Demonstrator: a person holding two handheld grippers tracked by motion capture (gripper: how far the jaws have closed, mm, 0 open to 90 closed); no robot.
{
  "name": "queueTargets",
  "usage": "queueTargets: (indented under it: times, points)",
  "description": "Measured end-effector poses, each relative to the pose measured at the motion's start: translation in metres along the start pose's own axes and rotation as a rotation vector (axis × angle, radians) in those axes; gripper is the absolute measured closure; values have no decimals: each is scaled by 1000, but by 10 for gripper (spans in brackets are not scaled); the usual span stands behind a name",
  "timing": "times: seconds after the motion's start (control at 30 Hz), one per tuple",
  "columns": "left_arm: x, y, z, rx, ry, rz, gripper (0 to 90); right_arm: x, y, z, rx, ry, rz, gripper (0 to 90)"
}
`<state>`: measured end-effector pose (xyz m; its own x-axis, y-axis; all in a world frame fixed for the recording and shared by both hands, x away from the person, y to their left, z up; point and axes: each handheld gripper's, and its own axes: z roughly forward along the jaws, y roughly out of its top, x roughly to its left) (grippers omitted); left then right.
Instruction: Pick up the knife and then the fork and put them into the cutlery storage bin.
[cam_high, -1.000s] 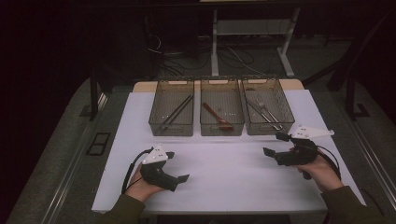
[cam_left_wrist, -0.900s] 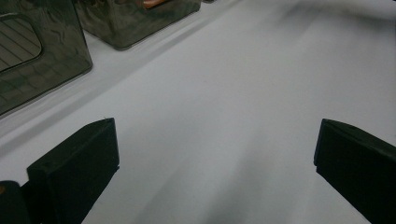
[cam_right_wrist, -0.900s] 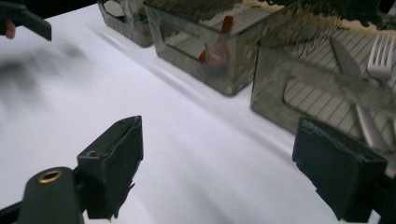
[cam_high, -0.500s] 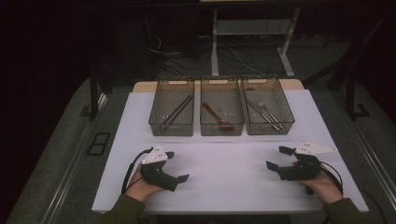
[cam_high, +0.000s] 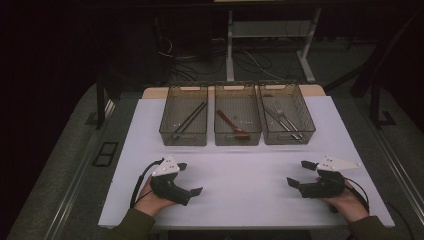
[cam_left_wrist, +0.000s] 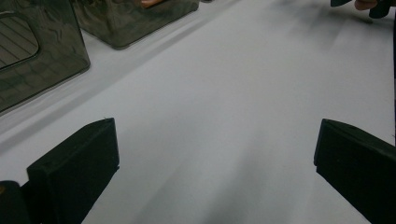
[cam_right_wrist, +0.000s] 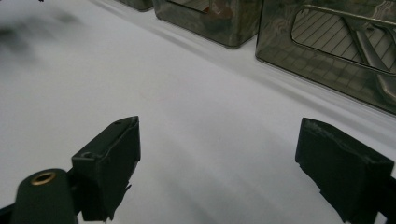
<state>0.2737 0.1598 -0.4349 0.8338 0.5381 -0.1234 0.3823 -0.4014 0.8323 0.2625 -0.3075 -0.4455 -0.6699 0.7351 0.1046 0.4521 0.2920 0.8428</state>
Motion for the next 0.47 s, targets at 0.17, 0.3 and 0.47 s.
queueTargets:
  times: [0.17,0.3,0.47]
  points:
    - [0,0,0,2,-3,5,0,0,1,-1,-5,4,0,133]
    - [0,0,0,0,-3,3,0,0,1,-1,-10,5,0,133]
    - [-1,0,0,1,-3,2,0,1,1,-2,-10,9,-2,133]
